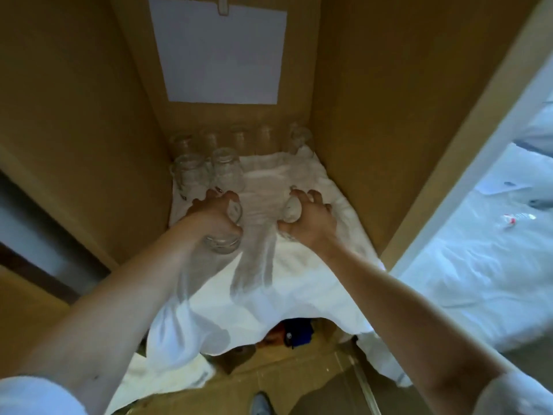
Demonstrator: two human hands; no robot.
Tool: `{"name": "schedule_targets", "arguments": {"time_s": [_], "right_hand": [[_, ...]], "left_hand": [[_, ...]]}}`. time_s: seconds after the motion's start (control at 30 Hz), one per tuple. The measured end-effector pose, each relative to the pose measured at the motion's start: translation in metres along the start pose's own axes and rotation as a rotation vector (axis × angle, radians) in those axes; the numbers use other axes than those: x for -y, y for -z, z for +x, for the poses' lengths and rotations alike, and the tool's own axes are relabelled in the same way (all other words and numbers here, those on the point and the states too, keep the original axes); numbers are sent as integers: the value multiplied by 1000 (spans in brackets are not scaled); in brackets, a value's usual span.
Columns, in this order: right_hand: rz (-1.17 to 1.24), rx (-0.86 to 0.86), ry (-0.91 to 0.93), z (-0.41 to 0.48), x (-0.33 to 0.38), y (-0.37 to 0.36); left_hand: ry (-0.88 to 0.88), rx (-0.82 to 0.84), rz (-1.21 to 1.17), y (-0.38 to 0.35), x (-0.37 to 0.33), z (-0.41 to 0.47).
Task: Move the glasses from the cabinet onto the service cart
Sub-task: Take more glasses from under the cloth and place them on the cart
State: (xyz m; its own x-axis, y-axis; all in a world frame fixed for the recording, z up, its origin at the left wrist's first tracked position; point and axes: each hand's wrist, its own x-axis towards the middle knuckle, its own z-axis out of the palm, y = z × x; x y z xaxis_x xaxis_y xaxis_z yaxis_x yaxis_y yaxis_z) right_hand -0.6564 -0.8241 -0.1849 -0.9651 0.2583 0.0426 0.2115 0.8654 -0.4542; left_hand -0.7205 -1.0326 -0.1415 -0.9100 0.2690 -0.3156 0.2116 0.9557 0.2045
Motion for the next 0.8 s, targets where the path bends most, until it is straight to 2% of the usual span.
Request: {"name": "schedule_targets", "arguments": {"time_s": [0.23, 0.37, 0.53, 0.8], "right_hand": [[34, 33, -14, -110, -52, 48], [1, 68, -50, -178, -101, 70], [-46, 61, -257, -270, -202, 112], [-90, -155, -707, -418, -350, 202]], "left_hand": [[-216, 77, 137, -26, -96, -86], [-357, 196, 241, -64, -168, -136], [-562, 315, 292, -122, -268, -184], [-964, 337, 446, -200, -458, -229]]}}
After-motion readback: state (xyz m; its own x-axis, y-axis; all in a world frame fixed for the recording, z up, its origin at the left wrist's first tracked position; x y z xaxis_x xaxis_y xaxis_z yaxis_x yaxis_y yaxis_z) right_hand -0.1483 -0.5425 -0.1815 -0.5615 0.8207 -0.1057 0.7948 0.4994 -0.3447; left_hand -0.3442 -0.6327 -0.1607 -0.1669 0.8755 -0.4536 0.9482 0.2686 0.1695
